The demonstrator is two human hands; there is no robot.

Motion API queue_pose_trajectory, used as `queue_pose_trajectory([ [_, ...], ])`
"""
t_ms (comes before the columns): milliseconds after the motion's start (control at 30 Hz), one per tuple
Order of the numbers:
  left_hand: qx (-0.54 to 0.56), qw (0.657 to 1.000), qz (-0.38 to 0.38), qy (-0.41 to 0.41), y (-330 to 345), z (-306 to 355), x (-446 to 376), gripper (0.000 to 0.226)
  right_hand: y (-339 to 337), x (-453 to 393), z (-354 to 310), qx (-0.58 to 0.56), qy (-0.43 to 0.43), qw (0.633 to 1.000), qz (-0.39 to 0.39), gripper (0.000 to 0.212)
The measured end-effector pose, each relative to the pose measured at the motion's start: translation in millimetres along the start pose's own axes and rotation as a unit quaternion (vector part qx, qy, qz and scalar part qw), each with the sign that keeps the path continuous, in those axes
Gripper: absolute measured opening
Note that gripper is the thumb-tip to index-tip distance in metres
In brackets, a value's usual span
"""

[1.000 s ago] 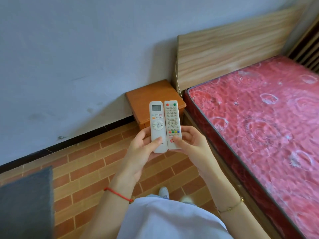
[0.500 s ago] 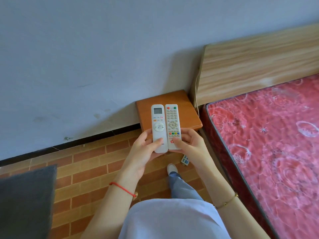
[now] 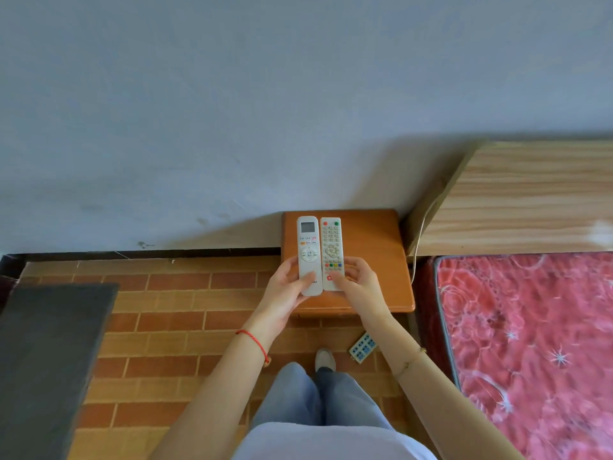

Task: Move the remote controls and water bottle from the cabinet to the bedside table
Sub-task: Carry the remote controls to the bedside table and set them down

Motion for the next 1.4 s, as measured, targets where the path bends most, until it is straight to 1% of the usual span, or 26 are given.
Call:
queue_pose_trajectory([
  [100, 0.010, 1.000, 0.002, -0.022, -9, -8, -48, 0.055, 7, -50, 12, -0.005, 0.021, 1.000, -0.010, 0.039],
  [300, 0.015, 0.998, 0.015, -0.061, -34, -35, -145, 0.051, 19, -149, 55, 0.043, 0.061, 0.997, -0.007, 0.037],
  [433, -0.004, 0.996, 0.018, -0.084, -51, -67, -203, 0.045, 30, -206, 98, 0.060, 0.094, 0.994, -0.009, 0.041],
  [667, -0.056, 0.993, 0.018, -0.106, -78, -135, -287, 0.046, 42, -276, 179, 0.083, 0.146, 0.986, 0.005, 0.041],
  [833, -0.095, 0.990, 0.054, -0.090, -94, -169, -321, 0.048, 45, -302, 218, 0.101, 0.168, 0.980, 0.021, 0.038],
  [1000, -0.130, 0.984, 0.087, -0.082, -103, -190, -335, 0.050, 47, -313, 237, 0.120, 0.163, 0.979, 0.034, 0.036],
  [1133, -0.145, 0.981, 0.109, -0.069, -104, -192, -337, 0.047, 48, -316, 244, 0.114, 0.154, 0.980, 0.046, 0.036],
  [1267, -0.188, 0.970, 0.147, -0.046, -109, -188, -336, 0.046, 47, -318, 248, 0.117, 0.150, 0.980, 0.054, 0.033],
  [1400, -0.223, 0.961, 0.160, -0.016, -109, -187, -335, 0.040, 45, -320, 247, 0.150, 0.112, 0.980, 0.068, 0.025],
])
Point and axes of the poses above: each hand's wrist, its own x-axis away from the middle knuckle, its own y-axis out of the palm, z = x × y, the point moved 10 cm from there along -x, towards the middle knuckle, and after that the axes turned 5 degrees about -z, right-handed, at the moved point
